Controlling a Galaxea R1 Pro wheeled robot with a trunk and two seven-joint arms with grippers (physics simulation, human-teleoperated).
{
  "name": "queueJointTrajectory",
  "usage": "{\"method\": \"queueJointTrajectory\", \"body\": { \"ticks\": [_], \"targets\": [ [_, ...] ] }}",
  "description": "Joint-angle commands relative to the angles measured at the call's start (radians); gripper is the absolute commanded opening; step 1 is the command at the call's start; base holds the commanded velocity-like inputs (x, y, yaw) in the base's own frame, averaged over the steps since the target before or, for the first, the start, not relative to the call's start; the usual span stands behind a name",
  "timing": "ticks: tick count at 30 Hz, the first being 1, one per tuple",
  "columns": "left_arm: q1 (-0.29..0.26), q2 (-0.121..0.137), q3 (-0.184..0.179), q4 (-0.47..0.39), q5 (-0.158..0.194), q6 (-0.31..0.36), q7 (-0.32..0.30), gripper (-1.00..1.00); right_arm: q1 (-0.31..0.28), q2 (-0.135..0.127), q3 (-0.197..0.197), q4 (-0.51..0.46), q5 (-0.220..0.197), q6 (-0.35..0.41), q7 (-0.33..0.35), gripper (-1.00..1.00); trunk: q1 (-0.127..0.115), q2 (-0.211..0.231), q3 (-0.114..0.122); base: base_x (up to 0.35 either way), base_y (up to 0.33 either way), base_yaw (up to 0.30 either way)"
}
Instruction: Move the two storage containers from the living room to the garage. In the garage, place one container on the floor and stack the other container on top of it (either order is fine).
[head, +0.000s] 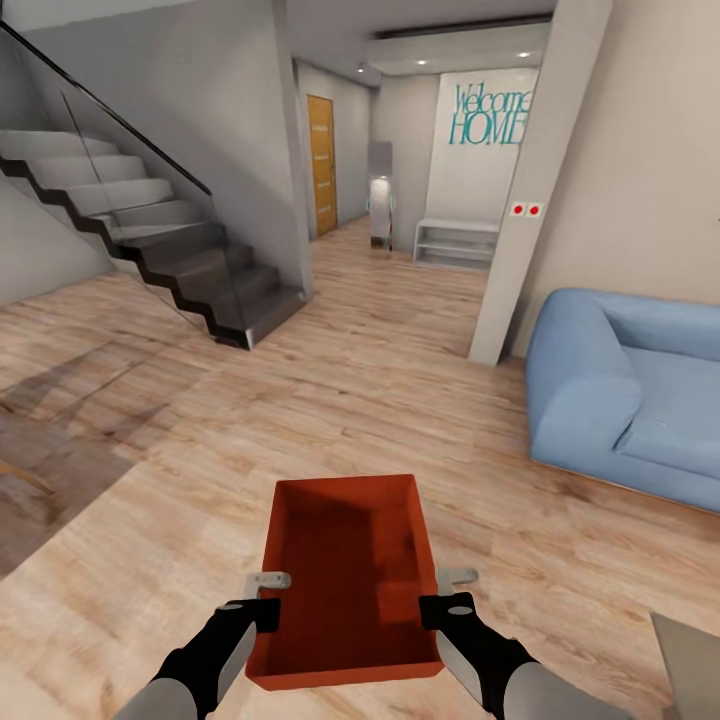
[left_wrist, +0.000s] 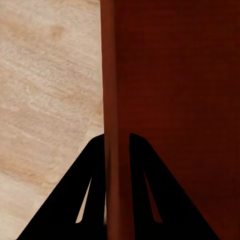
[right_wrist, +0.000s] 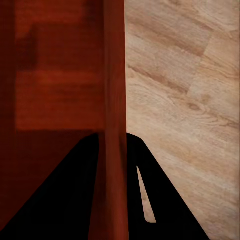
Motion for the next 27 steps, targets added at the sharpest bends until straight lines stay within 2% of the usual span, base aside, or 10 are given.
{"method": "queueJointTrajectory", "body": {
  "ticks": [1, 27],
  "targets": [
    [-0.001, 0.001, 0.006, -0.004, -0.028, 0.008, 0.012, -1.0, -0.001, -0.011, 0.008, 0.013, -0.001, 0.007, -0.014, -1.0, 0.001, -0.001, -0.001, 0.323, 0.0, 0.0],
    [0.0, 0.001, 0.006, -0.003, -0.028, 0.007, 0.012, -1.0, -0.001, -0.011, 0.008, 0.013, -0.001, 0.007, -0.015, -1.0, 0.001, -0.001, -0.001, 0.323, 0.0, 0.0]
  ]
}}
